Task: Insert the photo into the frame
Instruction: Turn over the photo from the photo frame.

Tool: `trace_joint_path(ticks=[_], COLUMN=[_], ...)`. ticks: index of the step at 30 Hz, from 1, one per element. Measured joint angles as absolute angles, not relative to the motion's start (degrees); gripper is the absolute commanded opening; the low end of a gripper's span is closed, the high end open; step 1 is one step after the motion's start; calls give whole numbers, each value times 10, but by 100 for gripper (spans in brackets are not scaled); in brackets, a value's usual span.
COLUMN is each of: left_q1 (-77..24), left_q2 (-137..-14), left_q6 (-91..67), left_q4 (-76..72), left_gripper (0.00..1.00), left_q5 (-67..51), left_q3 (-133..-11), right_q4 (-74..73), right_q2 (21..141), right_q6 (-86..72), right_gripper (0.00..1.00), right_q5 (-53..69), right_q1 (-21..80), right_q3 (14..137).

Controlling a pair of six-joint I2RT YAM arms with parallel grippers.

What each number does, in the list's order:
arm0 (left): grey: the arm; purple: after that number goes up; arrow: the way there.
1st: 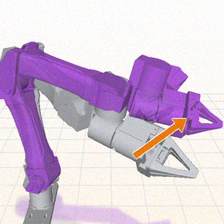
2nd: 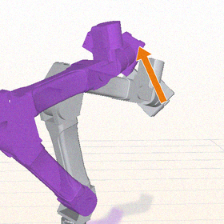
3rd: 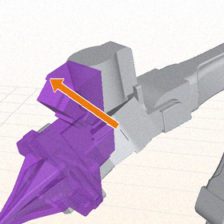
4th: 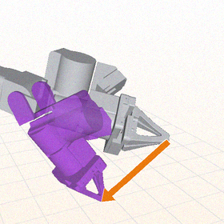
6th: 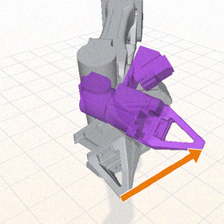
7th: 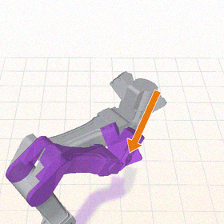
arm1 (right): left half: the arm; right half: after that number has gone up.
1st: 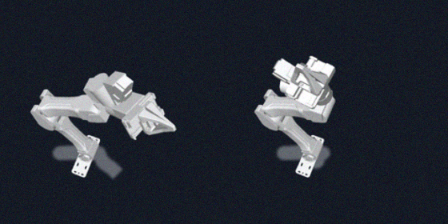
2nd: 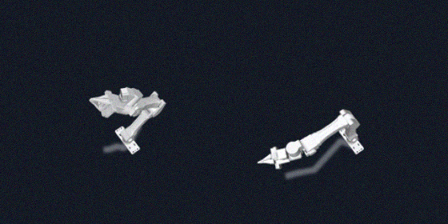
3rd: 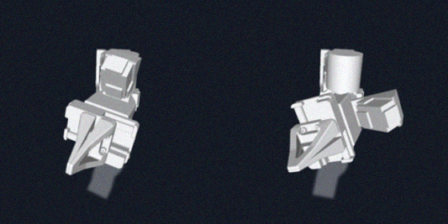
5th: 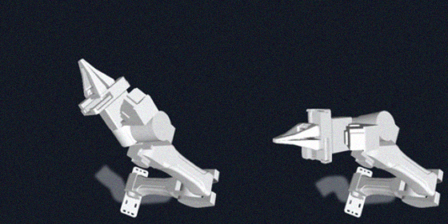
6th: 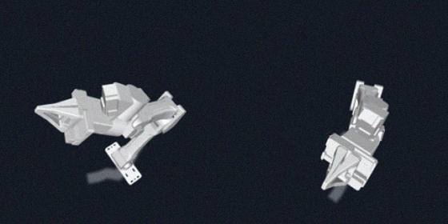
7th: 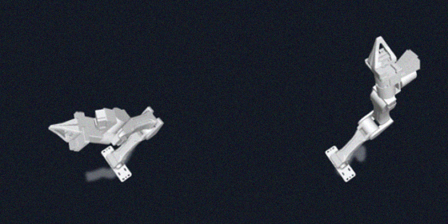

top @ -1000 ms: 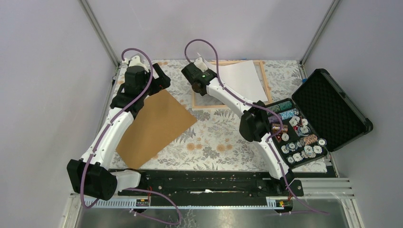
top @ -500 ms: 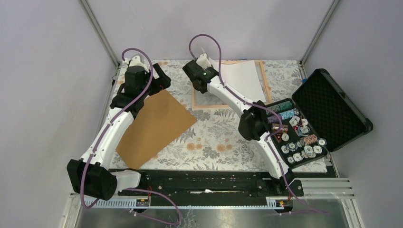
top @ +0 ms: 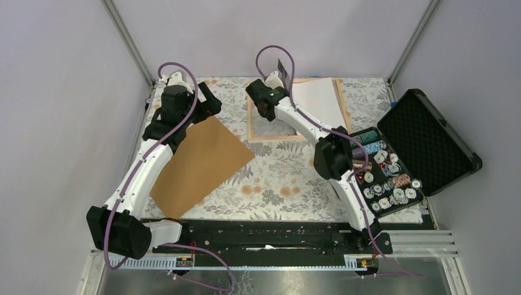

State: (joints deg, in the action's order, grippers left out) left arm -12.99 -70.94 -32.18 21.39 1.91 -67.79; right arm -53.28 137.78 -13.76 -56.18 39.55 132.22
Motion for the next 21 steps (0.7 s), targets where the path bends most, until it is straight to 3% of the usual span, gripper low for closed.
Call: trace_joint_path(ticks=[15, 17, 21], left_q1=[-130, -130, -130], left_q2=[-709, -709, -709], left_q6=[-322, -322, -322], left_q4=[214, 214, 214], left_gripper=[99, 99, 99], left_q5=[17, 17, 17], left_q3=[-678, -678, -678], right_q4=[-535, -535, -525], right_q2=[1308, 1308, 1308], right_q6=[-137, -135, -130], right_gripper=[13, 18, 42], right_q5=[-595, -592, -570], right_q1=[394, 394, 394], right_q3=[1295, 1295, 1295])
